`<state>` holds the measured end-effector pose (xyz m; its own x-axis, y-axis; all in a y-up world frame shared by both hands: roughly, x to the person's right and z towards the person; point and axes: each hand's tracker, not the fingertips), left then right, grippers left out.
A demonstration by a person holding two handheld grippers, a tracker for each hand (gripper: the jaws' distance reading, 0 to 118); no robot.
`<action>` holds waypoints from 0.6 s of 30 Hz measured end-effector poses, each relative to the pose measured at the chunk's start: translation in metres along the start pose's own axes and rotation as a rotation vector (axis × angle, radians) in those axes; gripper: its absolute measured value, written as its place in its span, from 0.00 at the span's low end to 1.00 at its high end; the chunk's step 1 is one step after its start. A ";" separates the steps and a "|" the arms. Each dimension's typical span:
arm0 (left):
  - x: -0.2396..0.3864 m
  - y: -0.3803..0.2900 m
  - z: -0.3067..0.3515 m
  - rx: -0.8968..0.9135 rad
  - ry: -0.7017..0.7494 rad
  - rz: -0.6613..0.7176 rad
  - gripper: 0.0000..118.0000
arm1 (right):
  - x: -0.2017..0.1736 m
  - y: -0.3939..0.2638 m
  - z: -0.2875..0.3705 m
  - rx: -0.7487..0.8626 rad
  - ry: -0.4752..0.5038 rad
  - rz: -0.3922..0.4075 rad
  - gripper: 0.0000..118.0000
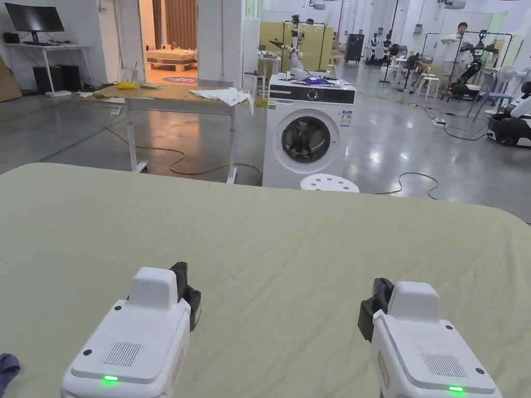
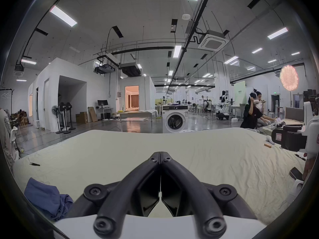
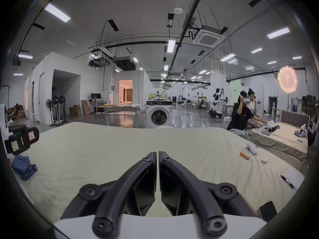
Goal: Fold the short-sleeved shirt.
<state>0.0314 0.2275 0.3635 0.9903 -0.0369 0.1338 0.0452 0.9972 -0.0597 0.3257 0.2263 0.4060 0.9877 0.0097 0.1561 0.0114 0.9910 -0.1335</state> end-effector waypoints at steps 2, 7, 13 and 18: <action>0.000 0.000 0.000 -0.003 0.004 0.021 0.00 | 0.000 -0.001 0.001 0.004 -0.003 -0.006 0.01; -0.002 -0.005 -0.003 -0.032 0.033 0.036 0.00 | 0.001 -0.003 0.002 0.000 -0.011 -0.002 0.01; -0.006 -0.004 0.000 -0.016 0.036 0.042 0.00 | 0.004 -0.003 0.001 -0.013 0.004 0.003 0.02; -0.009 -0.002 0.000 -0.013 0.047 0.067 0.14 | 0.002 -0.005 -0.002 -0.011 -0.003 0.031 0.07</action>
<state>0.0220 0.2256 0.3628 0.9962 0.0269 0.0828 -0.0202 0.9966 -0.0802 0.3275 0.2215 0.4053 0.9871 0.0412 0.1546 -0.0180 0.9887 -0.1489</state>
